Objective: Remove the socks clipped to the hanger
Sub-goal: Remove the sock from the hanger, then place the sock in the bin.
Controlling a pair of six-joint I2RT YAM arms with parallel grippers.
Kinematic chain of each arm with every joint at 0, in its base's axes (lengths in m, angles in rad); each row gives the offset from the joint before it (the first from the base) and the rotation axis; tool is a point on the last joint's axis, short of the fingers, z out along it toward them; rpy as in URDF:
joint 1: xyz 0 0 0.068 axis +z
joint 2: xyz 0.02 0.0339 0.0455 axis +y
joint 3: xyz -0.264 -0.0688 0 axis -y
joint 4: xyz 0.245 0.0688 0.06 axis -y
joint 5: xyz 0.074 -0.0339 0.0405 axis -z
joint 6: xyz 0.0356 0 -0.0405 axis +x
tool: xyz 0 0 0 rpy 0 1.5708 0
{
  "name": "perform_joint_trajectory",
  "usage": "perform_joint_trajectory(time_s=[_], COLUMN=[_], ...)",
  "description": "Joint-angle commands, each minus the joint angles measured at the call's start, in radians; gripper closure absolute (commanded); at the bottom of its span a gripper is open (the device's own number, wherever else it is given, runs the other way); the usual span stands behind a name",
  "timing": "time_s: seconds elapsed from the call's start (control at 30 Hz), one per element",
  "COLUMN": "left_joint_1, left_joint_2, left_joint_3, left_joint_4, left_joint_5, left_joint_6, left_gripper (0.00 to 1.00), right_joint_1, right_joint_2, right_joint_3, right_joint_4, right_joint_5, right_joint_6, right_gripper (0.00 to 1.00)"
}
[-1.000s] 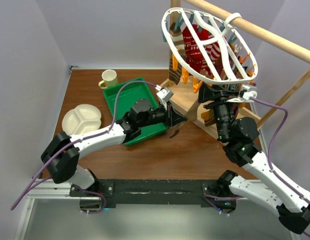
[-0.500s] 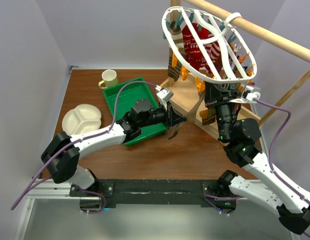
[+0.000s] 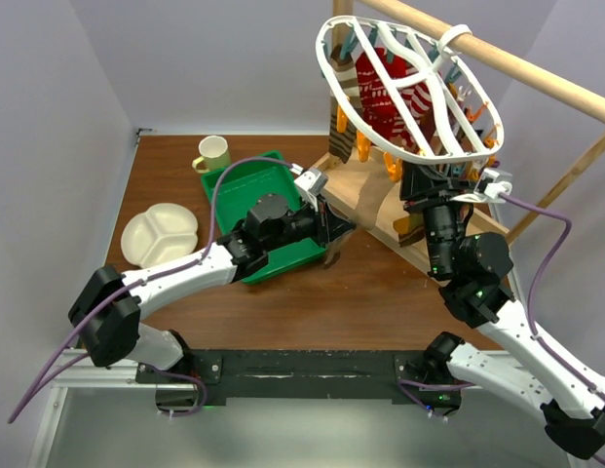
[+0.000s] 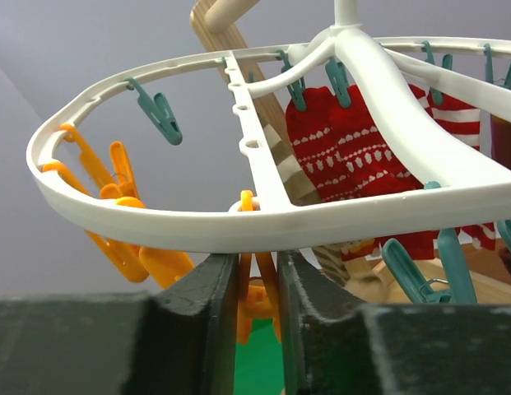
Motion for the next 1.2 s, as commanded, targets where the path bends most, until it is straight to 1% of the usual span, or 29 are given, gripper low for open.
perform_joint_trajectory(time_s=[0.0, 0.03, 0.07, 0.13, 0.17, 0.27, 0.47, 0.63, 0.7, 0.73, 0.9, 1.03, 1.07, 1.17], left_joint_1=[-0.005, -0.005, -0.005, -0.005, -0.005, -0.005, -0.005, 0.004, 0.014, 0.018, 0.069, 0.145, 0.176, 0.205], left_joint_2=[-0.073, -0.074, -0.079, -0.082, -0.083, -0.088, -0.108, -0.133, -0.146, -0.151, -0.156, -0.149, -0.142, -0.113], left_joint_3=[-0.018, -0.023, -0.023, -0.021, -0.023, -0.023, -0.03, -0.021, -0.017, -0.018, -0.013, -0.026, -0.03, -0.029], left_joint_4=[0.022, 0.023, 0.025, 0.026, 0.026, 0.026, 0.014, -0.032, -0.064, -0.07, -0.127, -0.142, -0.138, -0.13], left_joint_5=[-0.089, -0.092, -0.094, -0.096, -0.096, -0.1, -0.142, -0.238, -0.325, -0.345, -0.454, -0.474, -0.473, -0.506], left_joint_6=[0.013, 0.013, 0.012, 0.013, 0.013, 0.015, 0.018, 0.023, 0.017, 0.01, -0.017, -0.056, -0.057, -0.048], left_gripper=[1.0, 1.0, 1.0, 1.0, 1.0, 1.0, 1.0, 1.0, 1.0, 1.0, 1.0, 1.0, 1.0, 1.0], right_joint_1=[0.002, 0.001, 0.002, 0.002, 0.002, 0.001, 0.002, 0.002, 0.002, 0.002, 0.002, 0.002, 0.001, 0.001], right_joint_2=[-0.013, -0.014, -0.016, -0.023, -0.028, -0.054, -0.12, -0.172, -0.197, -0.207, -0.261, -0.266, -0.264, -0.247], right_joint_3=[0.022, 0.022, 0.022, 0.023, 0.022, 0.005, -0.034, -0.078, -0.101, -0.11, -0.156, -0.159, -0.158, -0.152], right_joint_4=[-0.028, -0.034, -0.04, -0.068, -0.079, -0.117, -0.201, -0.266, -0.299, -0.31, -0.381, -0.382, -0.408, -0.413], right_joint_5=[0.041, 0.037, 0.034, 0.031, 0.027, 0.025, 0.028, 0.031, 0.036, 0.036, 0.053, 0.047, 0.044, 0.031], right_joint_6=[0.013, 0.015, 0.021, 0.031, 0.042, 0.062, 0.1, 0.123, 0.137, 0.142, 0.156, 0.151, 0.148, 0.147], right_gripper=[0.67, 0.47, 0.36, 0.21, 0.2, 0.16, 0.14, 0.14, 0.13, 0.13, 0.11, 0.09, 0.09, 0.09])
